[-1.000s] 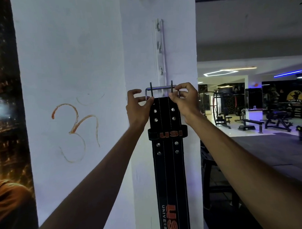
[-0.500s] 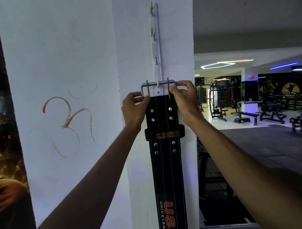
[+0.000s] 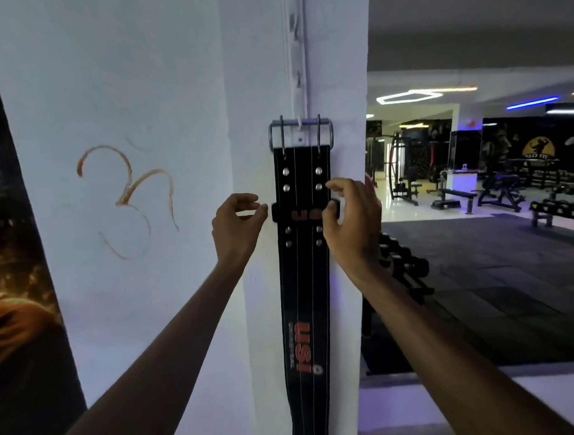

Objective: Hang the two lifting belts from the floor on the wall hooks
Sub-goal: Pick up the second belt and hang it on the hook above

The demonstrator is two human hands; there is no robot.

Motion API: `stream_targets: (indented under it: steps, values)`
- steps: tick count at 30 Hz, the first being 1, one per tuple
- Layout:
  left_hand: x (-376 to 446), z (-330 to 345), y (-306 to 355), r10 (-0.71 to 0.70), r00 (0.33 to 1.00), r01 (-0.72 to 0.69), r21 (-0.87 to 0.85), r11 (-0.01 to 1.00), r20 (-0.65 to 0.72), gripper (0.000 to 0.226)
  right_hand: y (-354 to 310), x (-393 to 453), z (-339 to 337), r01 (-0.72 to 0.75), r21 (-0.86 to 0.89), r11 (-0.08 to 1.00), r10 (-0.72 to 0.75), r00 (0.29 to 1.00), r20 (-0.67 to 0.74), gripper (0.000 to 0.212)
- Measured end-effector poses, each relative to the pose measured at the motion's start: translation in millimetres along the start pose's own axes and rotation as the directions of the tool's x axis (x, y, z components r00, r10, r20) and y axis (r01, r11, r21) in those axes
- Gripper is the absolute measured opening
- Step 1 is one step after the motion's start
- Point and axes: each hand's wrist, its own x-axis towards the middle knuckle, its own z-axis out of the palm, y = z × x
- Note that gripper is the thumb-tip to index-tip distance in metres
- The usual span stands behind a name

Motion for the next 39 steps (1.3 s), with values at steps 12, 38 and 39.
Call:
stream_targets:
  steps: [12, 38, 39]
  values:
    - [-305, -123, -214, -0.534, 0.845, 0.508, 0.353, 0.786, -0.028, 0.015, -27, -398, -58, -0.405, 0.01, 0.914, 0.3, 0.693, 0.655, 0.036]
    - [-987, -472, -726, -0.848, 0.12, 0.984, 0.177, 0.031, -0.516, 0.019, -232, -1289, 32, -0.344, -0.648, 0.679, 0.438, -0.519, 0.734, 0.051]
    - [-990, -479, -748, -0.84, 0.133, 0.983, 0.178, 0.044, -0.526, 0.019, -235, -1308, 54, -0.382, -0.695, 0.609, 0.48, -0.52, 0.706, 0.055]
